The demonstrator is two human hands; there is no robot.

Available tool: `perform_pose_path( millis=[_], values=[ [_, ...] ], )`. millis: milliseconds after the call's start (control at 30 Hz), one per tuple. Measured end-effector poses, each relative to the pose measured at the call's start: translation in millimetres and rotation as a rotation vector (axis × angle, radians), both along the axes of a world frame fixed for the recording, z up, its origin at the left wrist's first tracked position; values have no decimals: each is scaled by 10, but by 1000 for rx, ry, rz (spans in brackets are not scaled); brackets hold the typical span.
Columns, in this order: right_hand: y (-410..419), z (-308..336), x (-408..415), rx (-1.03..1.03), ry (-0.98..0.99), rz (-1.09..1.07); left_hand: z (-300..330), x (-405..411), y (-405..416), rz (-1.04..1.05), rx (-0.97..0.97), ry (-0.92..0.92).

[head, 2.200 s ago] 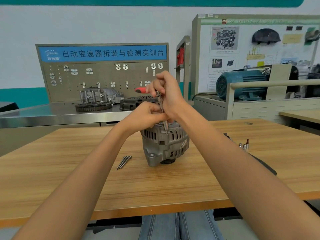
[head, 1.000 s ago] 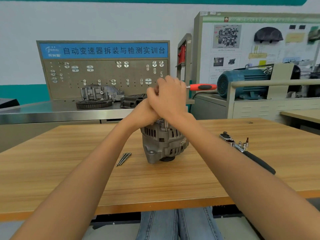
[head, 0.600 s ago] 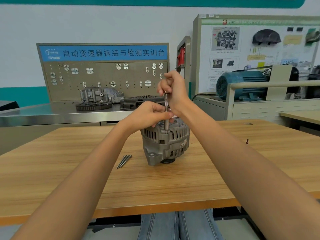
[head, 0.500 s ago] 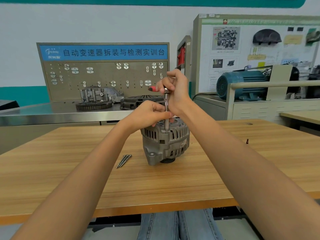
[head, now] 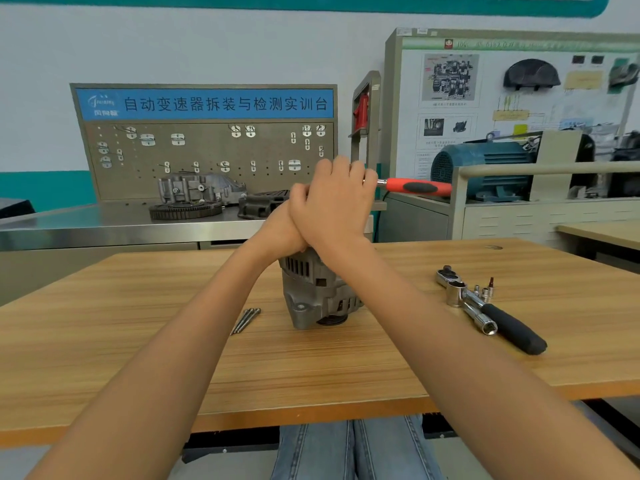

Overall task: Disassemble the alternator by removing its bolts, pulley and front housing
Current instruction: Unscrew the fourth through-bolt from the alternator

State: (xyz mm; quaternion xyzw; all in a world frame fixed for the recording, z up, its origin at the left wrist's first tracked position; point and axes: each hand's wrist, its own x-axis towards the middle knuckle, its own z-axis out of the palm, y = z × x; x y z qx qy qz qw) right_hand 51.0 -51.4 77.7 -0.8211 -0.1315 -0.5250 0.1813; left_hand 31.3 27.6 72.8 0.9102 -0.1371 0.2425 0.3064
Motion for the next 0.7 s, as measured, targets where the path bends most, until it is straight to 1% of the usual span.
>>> perform_pose_path(
  millis=[67, 100, 167, 233, 333, 400, 533, 600, 700],
  values=[
    [-13, -2, 12, 39, -28, 77, -5, -32, -5, -51, -23, -21],
    [-20, -1, 16, 83, -50, 148, -4, -42, -6, -78, -39, -18],
    [-28, 28, -9, 234, -72, 392, -6, -40, 3, -103, -60, 21],
    [-24, 65, -21, 368, -48, 645, -8, -42, 17, -79, -86, 82],
    [-49, 119, -58, 581, 110, 1016, -13, -48, 39, -88, -106, 144],
    [-89, 156, -52, 685, 256, 1190, -5, -64, 43, -145, -114, 162],
    [-111, 237, 39, 844, 455, 1348, 12, -78, 52, -190, -116, 173],
    [-104, 264, 83, 913, 514, 1423, 16, -82, 58, -200, -116, 180],
    [-117, 280, 128, 942, 563, 1454, 40, -101, 50, -223, -96, 191]
  ],
)
